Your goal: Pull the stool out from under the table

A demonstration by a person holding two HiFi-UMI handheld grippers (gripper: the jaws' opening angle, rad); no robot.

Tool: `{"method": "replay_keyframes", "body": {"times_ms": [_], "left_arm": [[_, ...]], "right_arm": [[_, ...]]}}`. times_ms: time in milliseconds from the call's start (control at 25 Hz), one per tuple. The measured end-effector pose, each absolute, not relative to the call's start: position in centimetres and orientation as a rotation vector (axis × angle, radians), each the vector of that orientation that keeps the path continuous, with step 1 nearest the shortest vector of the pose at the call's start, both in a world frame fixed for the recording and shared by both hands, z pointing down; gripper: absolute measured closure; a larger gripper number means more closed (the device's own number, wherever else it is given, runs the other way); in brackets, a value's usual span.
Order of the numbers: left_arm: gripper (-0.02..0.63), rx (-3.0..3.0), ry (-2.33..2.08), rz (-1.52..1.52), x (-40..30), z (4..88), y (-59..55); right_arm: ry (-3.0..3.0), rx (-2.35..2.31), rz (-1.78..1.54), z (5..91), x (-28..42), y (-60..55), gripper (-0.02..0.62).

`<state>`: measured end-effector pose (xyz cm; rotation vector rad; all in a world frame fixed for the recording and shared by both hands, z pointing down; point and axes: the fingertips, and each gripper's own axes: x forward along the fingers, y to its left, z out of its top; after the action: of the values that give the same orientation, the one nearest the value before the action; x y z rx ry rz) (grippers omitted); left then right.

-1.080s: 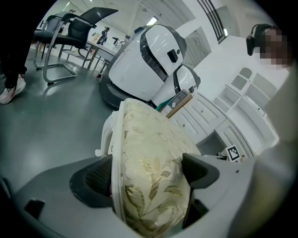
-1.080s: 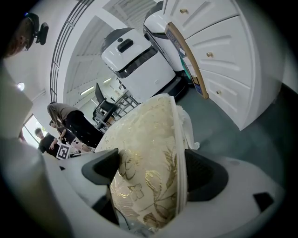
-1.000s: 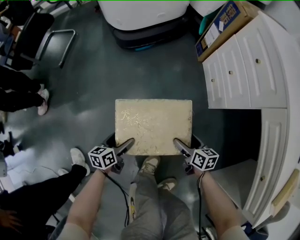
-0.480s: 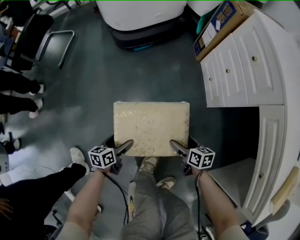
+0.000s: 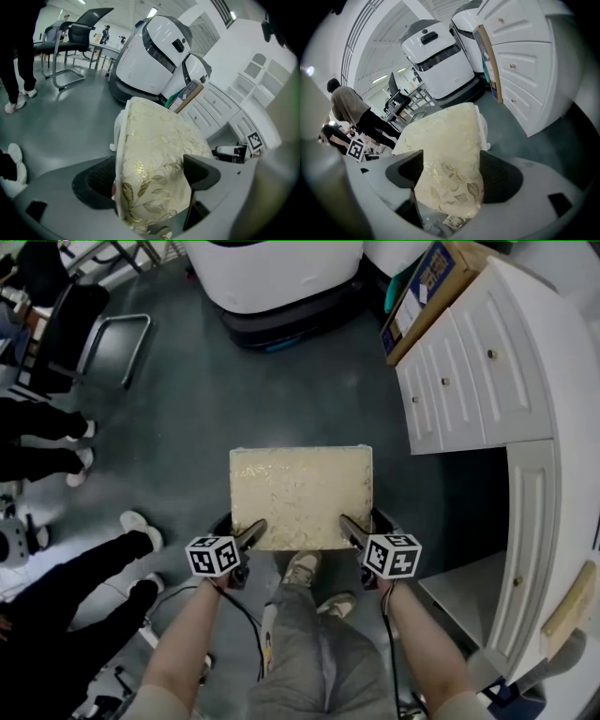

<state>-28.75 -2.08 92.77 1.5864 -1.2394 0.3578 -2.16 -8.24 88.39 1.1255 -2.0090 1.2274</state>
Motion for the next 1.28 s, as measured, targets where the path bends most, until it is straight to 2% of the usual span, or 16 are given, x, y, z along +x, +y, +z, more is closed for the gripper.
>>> {"method": "replay_keyframes", "body": {"times_ms": [80,280,320,400,440,600,920,1080,1280], "left_arm": [[0.143,1.566,-1.290,0.383,-29.1,92.1,-1.9],[0.152,1.631,-1.294,0.470,-28.5,88.7,-1.2],[0.169,1.661,-1.294,0.493,-28.3,87.6,-1.3],[0.296,1.722,-1.329,0.517,-28.0,84.7,-2.2],[0.323,1.753,-1.352,0.512,-27.7,83.0,-2.9],[0.364,1.878,-1.401,0.448,-25.1,75.6,-6.0],[0.487,2.130,-1.384,0.392,-20.3,61.8,-9.9],[0.499,2.264,-1.314,0.404,-17.8,55.7,-9.4],[0.543,2.353,-1.296,0.366,-15.4,48.6,-8.4]], "right_arm": [[-2.051,1.155,1.147,86.3,-2.4,-9.1,0.266],[-2.167,1.233,0.975,79.5,-2.4,-10.6,0.377],[-2.189,1.240,0.957,77.9,-2.5,-10.8,0.410],[-2.222,1.253,0.920,74.8,-2.4,-11.1,0.450],[-2.233,1.260,0.902,73.3,-2.3,-11.1,0.476],[-2.261,1.290,0.847,67.7,-1.3,-10.6,0.548],[-2.370,1.346,0.759,54.8,0.4,-9.1,0.572],[-2.423,1.418,0.697,48.1,1.8,-8.6,0.574],[-2.464,1.498,0.652,41.1,4.1,-7.1,0.574]]}}
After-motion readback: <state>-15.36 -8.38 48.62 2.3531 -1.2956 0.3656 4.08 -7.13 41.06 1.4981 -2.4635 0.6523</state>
